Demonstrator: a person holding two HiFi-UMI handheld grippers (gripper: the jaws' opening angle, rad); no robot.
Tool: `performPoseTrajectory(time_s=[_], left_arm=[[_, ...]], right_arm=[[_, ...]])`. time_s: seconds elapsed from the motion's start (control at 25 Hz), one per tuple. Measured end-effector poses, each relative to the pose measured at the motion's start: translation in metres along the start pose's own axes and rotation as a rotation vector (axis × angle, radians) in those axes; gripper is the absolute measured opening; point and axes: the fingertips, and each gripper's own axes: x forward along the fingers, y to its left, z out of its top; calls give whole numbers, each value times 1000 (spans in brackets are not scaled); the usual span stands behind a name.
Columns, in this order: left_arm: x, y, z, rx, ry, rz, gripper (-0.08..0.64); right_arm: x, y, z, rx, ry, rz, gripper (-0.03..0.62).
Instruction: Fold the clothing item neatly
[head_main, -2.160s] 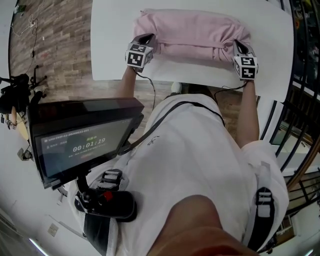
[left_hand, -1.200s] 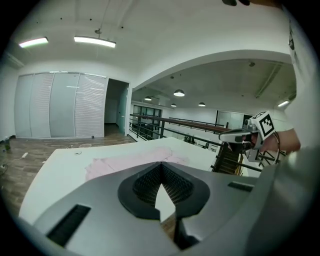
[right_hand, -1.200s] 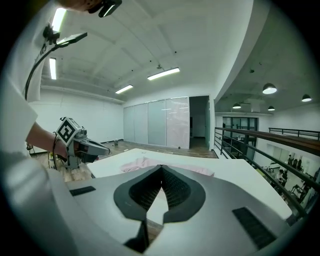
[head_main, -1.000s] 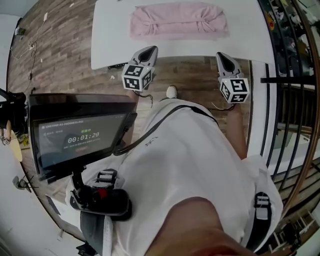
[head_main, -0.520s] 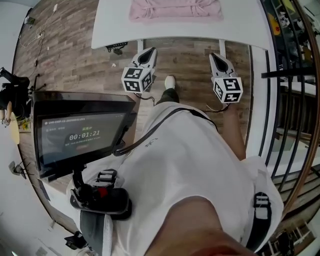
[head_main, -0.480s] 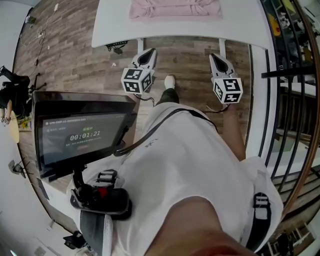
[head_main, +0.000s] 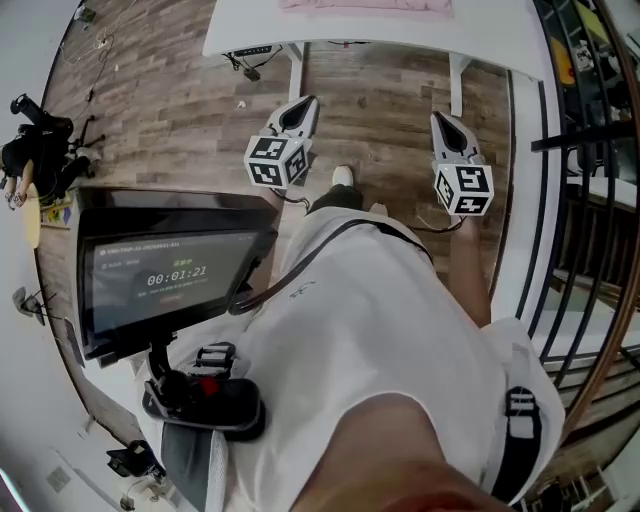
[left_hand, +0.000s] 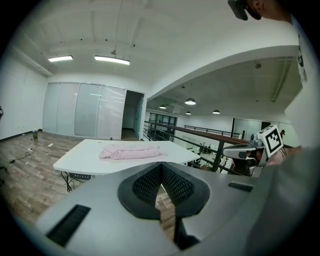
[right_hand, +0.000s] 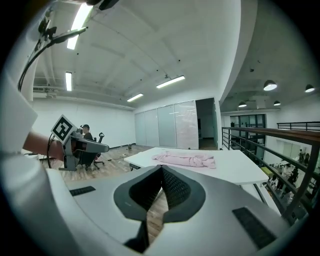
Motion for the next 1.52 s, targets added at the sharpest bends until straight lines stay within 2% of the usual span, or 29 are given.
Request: performPoseTrajectory(time_s=[0.16,0.56,0.68,0.88,1.0,1.28,1.52], left_arm=[[-20,-1,-1,6,-37,-11,3],[-17,-19,6,28,-48,-38,3],[-41,-21,-7,33,-35,-59,3],[-128,-17,-21,27,-41,-105,3],[-155,-25,-40,23,-31,-134,3],[-186,-51,-67,19,-6,-199,3],[-198,-74,-59,43,-38,-204,3]], right_arm=[[-16,15,-4,-2,-17,-4,3],[-30,-6,-3,45,-43,-36,3],[-43,22,-6,63,-49,-40,3],[-89,110,-2,58,-45,-70,3],[-114,136,-15,68,-33,-93,3],[-167,161,-38,112,-35,-146,3],[-196,157,-34,89,-58,-150,3]])
